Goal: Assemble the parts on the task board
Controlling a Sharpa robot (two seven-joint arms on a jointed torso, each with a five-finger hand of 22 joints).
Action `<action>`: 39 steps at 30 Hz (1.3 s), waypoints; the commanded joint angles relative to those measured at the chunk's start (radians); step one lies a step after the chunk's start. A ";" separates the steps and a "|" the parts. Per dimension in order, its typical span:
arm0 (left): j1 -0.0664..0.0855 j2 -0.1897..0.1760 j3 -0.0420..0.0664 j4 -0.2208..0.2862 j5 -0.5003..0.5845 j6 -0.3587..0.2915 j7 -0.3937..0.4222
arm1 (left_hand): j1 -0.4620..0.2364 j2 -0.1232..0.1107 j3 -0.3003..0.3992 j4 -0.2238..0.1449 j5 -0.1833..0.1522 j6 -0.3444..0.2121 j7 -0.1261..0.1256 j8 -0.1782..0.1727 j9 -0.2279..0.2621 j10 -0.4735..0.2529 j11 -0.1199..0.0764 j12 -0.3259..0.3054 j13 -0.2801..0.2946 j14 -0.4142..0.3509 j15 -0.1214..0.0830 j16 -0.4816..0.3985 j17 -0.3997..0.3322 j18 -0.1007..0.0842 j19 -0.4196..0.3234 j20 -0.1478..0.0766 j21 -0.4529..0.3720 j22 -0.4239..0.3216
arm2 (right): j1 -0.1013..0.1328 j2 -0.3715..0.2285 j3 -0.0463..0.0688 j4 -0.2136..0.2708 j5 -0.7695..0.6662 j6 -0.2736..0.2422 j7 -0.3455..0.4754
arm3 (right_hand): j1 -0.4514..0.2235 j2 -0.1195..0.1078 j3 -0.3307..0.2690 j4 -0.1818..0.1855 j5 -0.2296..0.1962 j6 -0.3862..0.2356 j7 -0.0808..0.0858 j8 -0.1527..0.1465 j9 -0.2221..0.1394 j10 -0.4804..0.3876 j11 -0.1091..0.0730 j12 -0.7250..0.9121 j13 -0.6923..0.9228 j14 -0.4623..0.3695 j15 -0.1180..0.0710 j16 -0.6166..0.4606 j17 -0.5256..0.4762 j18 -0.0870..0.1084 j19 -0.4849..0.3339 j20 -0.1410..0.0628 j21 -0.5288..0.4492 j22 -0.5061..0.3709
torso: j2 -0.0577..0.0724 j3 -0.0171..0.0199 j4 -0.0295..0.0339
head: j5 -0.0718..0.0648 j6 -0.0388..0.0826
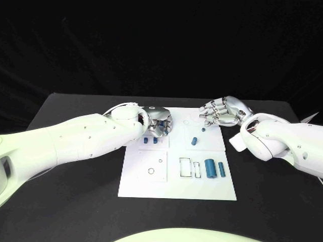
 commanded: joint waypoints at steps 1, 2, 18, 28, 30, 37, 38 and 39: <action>-0.003 -0.009 0.005 0.014 0.037 -0.012 0.020 | -0.006 0.002 -0.002 -0.007 0.006 0.006 0.002 0.001 0.001 0.011 0.001 -0.006 -0.002 0.006 -0.001 0.006 0.001 -0.006 0.004 0.000 0.005 0.001 | -0.001 0.001 0.000 0.002 -0.001 0.014 0.004 | -0.004 -0.006 0.000 -0.001 0.005 0.000 0.007 -0.004 -0.001 0.005 -0.001 -0.004 -0.001 0.007 0.001 -0.005 -0.001 0.005 0.000 0.006 -0.001 -0.001 | -0.001 0.0000 0.0002 | 0.001 0.003; -0.003 -0.014 0.009 0.019 0.043 -0.013 0.020 | -0.009 0.001 -0.002 -0.008 0.007 0.006 0.003 -0.002 0.001 0.011 0.002 -0.012 -0.003 0.006 0.000 0.007 0.001 -0.006 0.004 0.000 0.006 0.003 | -0.001 0.000 0.000 0.002 -0.001 0.015 0.004 | -0.004 -0.006 0.000 -0.001 0.005 0.000 0.007 -0.004 -0.001 0.005 -0.001 -0.004 -0.001 0.007 0.001 -0.005 -0.001 0.005 0.000 0.006 -0.001 -0.001 | -0.001 0.0002 0.0003 | 0.002 0.004; -0.002 -0.113 0.069 0.094 0.118 -0.005 0.005 | -0.024 -0.005 -0.006 -0.007 0.006 0.009 0.005 -0.014 0.002 0.016 0.006 -0.030 -0.008 0.008 0.004 0.011 0.001 -0.007 0.005 0.004 0.011 0.009 | -0.001 -0.005 0.000 0.004 -0.002 0.015 0.004 | -0.004 -0.006 0.000 -0.001 0.005 0.000 0.007 -0.004 -0.001 0.005 -0.001 -0.004 -0.001 0.007 0.001 -0.005 -0.001 0.005 0.000 0.006 -0.001 -0.001 | 0.000 -0.0009 0.0007 | 0.000 0.007; -0.003 -0.144 0.072 0.090 0.132 0.020 0.001 | -0.026 -0.007 -0.006 -0.008 0.006 0.008 0.006 -0.016 0.002 0.016 0.007 -0.035 -0.009 0.007 0.004 0.011 0.000 -0.007 0.005 0.005 0.012 0.010 | -0.001 -0.006 0.000 0.003 -0.002 0.015 0.005 | -0.004 -0.006 0.000 -0.001 0.005 0.000 0.007 -0.004 -0.001 0.005 -0.001 -0.004 -0.001 0.007 0.001 -0.005 -0.001 0.005 0.000 0.006 -0.001 -0.001 | -0.001 -0.0004 0.0016 | -0.001 0.003; -0.003 -0.146 0.072 0.088 0.133 0.026 0.001 | -0.026 -0.008 -0.006 -0.009 0.006 0.008 0.006 -0.017 0.002 0.016 0.007 -0.036 -0.009 0.007 0.004 0.011 -0.001 -0.007 0.004 0.005 0.011 0.009 | -0.001 -0.006 0.000 0.003 -0.002 0.015 0.005 | -0.004 -0.006 0.000 -0.001 0.005 0.000 0.007 -0.004 -0.001 0.005 -0.001 -0.004 -0.001 0.007 0.001 -0.005 -0.001 0.005 0.000 0.006 -0.001 -0.001 | -0.001 -0.0009 0.0012 | 0.000 0.002; -0.003 -0.146 0.072 0.082 0.134 0.057 0.001 | -0.027 -0.009 -0.007 -0.009 0.006 0.009 0.007 -0.018 0.002 0.018 0.007 -0.037 -0.010 0.009 0.005 0.012 0.002 -0.006 0.002 0.005 0.009 0.007 | -0.001 -0.004 0.000 0.001 -0.002 0.015 0.006 | -0.004 -0.006 0.000 -0.001 0.005 0.000 0.007 -0.004 -0.001 0.005 -0.001 -0.004 -0.001 0.007 0.001 -0.005 -0.001 0.005 0.000 0.006 -0.001 -0.001 | 0.000 -0.0006 0.0008 | 0.001 0.000; -0.003 -0.146 0.072 0.080 0.134 0.061 0.000 | -0.027 -0.009 -0.007 -0.009 0.006 0.009 0.007 -0.018 0.002 0.018 0.007 -0.037 -0.010 0.009 0.005 0.012 0.002 -0.006 0.002 0.005 0.009 0.007 | -0.001 -0.004 0.000 0.001 -0.002 0.015 0.006 | -0.004 -0.006 0.000 -0.001 0.005 0.000 0.007 -0.004 -0.001 0.005 -0.001 -0.004 -0.001 0.007 0.001 -0.005 -0.001 0.005 0.000 0.006 -0.001 -0.001 | -0.001 -0.0004 0.0008 | 0.001 0.000; -0.003 -0.146 0.072 0.079 0.134 0.065 -0.001 | -0.027 -0.009 -0.007 -0.009 0.006 0.009 0.007 -0.018 0.002 0.018 0.007 -0.037 -0.010 0.009 0.005 0.012 0.002 -0.006 0.002 0.005 0.009 0.007 | -0.001 -0.004 0.000 0.001 -0.002 0.015 0.006 | -0.004 -0.006 0.000 -0.001 0.005 0.000 0.007 -0.004 -0.001 0.005 -0.001 -0.004 -0.001 0.007 0.001 -0.005 -0.001 0.005 0.000 0.006 -0.001 -0.001 | 0.000 -0.0001 0.0007 | 0.002 0.000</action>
